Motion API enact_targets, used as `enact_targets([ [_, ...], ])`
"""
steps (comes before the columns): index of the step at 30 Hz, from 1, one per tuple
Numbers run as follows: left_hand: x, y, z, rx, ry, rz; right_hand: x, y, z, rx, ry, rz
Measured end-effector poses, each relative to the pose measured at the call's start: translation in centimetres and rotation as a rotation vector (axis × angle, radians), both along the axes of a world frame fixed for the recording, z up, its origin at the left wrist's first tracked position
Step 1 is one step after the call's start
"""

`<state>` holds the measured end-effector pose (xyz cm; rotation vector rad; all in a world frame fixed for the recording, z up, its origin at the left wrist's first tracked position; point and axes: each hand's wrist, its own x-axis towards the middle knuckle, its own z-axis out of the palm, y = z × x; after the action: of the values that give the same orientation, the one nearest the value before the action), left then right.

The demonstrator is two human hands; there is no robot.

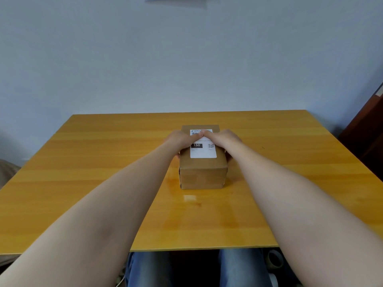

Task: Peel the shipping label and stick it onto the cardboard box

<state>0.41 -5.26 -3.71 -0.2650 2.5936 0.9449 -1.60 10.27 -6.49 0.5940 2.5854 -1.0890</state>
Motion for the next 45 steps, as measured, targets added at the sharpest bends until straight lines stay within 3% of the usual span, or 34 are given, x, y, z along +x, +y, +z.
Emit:
enact_targets([
  [12, -1.8, -0.5, -1.0, 0.030, 0.023, 0.082, -1.2, 0.8, -0.5, -0.002, 0.020, -0.057],
  [27, 1.1, -2.2, -1.4, 0.165, -0.005, 0.011, 2.6, 2.0, -0.2, -0.184, -0.006, 0.091],
  [40, 2.3, -4.7, -1.7, 0.383, -0.160, -0.105, 4.9, 3.4, 0.0, -0.385, -0.145, 0.199],
  [45, 2.5, -5.0, -1.4, 0.345, -0.188, -0.148, 5.1, 3.9, 0.5, -0.403, -0.233, 0.230],
])
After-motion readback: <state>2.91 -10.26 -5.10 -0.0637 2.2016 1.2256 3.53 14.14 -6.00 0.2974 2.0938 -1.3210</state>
